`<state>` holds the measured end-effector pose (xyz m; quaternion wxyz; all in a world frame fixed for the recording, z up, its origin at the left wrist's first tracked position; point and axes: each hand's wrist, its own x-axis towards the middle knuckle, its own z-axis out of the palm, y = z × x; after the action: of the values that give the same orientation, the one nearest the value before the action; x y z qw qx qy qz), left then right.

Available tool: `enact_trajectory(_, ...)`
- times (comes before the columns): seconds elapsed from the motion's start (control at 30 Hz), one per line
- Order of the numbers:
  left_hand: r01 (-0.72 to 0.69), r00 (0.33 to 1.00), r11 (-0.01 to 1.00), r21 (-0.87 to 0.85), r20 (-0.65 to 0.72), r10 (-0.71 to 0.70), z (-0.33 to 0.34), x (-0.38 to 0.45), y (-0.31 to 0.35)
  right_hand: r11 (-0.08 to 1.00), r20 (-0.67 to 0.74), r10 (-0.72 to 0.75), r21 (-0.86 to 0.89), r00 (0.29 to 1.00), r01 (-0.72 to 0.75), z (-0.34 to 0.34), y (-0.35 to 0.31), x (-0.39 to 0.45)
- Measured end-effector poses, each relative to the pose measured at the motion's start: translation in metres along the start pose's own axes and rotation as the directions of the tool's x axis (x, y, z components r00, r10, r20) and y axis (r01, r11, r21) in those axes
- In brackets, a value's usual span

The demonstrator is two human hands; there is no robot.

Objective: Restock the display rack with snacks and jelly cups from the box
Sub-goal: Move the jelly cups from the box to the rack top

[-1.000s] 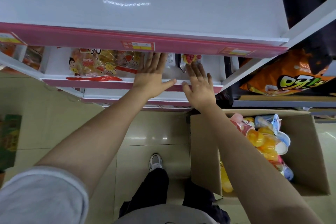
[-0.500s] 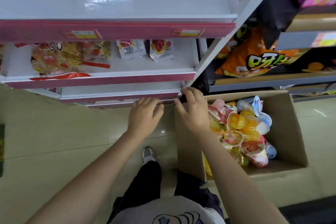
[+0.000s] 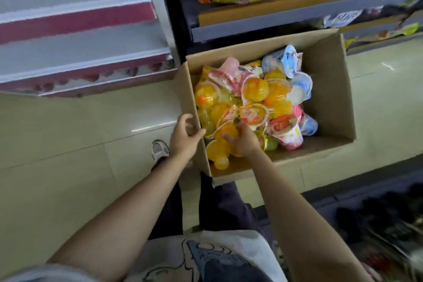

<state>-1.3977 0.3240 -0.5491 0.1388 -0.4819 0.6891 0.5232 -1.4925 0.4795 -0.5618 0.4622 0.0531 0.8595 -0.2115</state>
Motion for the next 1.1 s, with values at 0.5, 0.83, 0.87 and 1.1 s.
enact_trajectory(0.5, 0.211, 0.974, 0.947, -0.24, 0.132, -0.184, 0.003, -0.028, 0.019, 0.866, 0.083, -0.08, 0.5, 0.993, 0.028, -0.029, 0.011, -0.038)
enact_trajectory(0.83, 0.555, 0.829, 0.421, -0.717, 0.518, -0.21, -0.009, -0.038, 0.031, 0.82, 0.176, -0.479, 0.439, 0.86, 0.367, -0.036, -0.025, -0.044)
enact_trajectory(0.87, 0.538, 0.842, 0.414, -0.735, 0.497, -0.21, -0.011, -0.035, 0.028, 0.829, 0.151, -0.454, 0.434, 0.878, 0.354, -0.037, -0.026, -0.038)
enact_trajectory(1.1, 0.358, 0.931, 0.598, -0.717, 0.321, -0.172, -0.017, -0.032, 0.022, 0.945, -0.12, -0.217, 0.224, 0.969, 0.239, -0.032, -0.027, 0.025)
